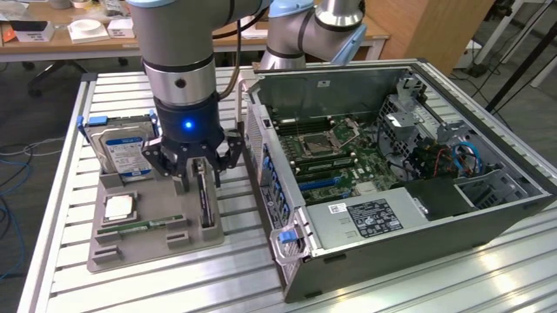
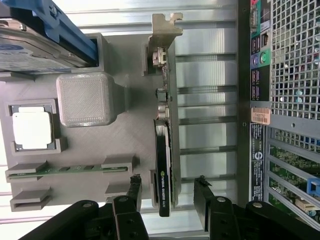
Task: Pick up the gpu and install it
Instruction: 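Pick up the gpu and move the gpu toward the slot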
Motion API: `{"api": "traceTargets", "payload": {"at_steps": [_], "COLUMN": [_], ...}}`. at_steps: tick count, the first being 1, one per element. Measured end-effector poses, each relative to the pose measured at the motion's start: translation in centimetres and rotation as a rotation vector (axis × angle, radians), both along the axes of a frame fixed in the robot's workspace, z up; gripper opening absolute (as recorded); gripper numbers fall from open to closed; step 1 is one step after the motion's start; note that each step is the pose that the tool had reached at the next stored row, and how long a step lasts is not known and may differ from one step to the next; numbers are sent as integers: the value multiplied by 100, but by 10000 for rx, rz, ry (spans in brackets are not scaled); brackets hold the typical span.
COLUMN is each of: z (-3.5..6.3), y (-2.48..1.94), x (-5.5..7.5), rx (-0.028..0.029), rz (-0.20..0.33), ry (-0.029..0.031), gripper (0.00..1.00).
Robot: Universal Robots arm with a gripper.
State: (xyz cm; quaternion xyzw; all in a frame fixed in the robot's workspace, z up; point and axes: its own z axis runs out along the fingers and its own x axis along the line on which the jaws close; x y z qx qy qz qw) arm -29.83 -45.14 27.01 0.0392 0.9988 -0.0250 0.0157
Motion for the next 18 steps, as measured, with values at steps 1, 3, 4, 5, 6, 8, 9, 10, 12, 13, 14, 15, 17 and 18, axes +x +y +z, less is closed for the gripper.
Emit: {"api": "traceTargets", "payload": {"at_steps": [1,3,4,5,6,8,9,10,12,13,14,15,17,18], "z": [-8,-21,-27,-34,-39,-48,-52,-57,-65,-68,-72,-75,-88,-95], "y": [0,0,0,0,0,5,7,11,19,24,29,38,50,52], "x": [0,0,0,0,0,0,-1,-1,-1,0,0,0,1,1], "rx": [0,-1,0,0,0,27,58,106,218,269,315,349,393,406], "rz": [0,0,0,0,-1,-1,-1,-2,-2,-2,-1,0,0,2], "ry": [-1,-1,-1,-2,-2,-1,-1,-2,-5,-6,-8,-7,-10,-10], "gripper": [55,55,55,55,55,55,55,55,55,55,55,55,55,55]}}
